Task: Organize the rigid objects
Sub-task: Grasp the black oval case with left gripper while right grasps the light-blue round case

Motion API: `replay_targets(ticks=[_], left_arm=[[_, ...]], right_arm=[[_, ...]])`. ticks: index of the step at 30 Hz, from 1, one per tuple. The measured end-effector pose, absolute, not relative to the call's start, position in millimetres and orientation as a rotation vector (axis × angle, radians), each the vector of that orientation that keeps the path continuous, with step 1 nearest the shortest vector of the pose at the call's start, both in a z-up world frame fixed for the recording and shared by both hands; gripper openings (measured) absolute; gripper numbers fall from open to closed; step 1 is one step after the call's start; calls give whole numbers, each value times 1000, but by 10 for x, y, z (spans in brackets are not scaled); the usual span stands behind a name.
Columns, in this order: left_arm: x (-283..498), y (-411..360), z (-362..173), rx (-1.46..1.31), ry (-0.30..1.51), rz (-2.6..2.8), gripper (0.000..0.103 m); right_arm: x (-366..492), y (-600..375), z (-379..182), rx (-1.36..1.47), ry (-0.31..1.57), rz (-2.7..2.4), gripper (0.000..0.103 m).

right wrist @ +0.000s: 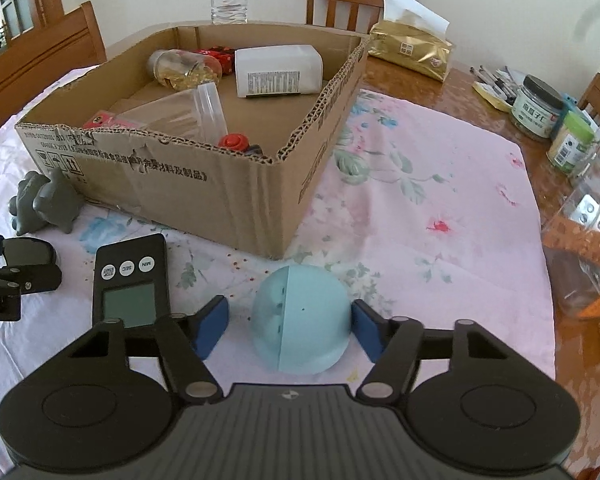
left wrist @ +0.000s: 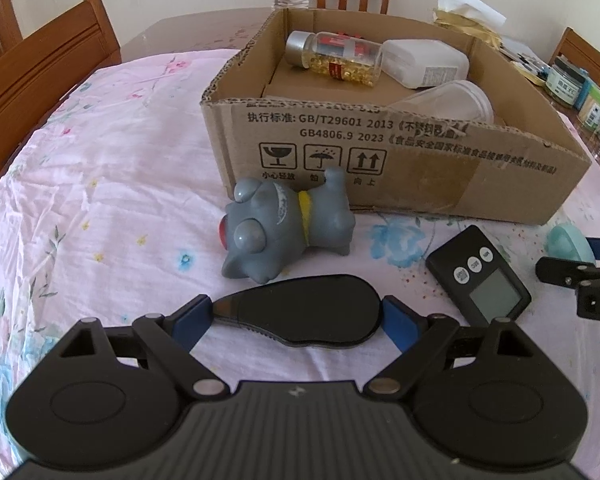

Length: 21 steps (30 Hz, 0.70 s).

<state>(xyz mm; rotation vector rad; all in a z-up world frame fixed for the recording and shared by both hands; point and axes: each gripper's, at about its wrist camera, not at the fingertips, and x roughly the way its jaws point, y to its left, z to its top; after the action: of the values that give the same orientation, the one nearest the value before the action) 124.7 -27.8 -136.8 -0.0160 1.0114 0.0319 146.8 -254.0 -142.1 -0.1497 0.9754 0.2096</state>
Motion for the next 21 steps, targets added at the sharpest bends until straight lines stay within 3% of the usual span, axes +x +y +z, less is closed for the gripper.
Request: replay_targets(ticks=[21], left_arm=[[1283, -250, -1351, -15, 1038, 19, 90]], right_arm=[[1487, -2564, -1370, -181, 1001, 244, 58]])
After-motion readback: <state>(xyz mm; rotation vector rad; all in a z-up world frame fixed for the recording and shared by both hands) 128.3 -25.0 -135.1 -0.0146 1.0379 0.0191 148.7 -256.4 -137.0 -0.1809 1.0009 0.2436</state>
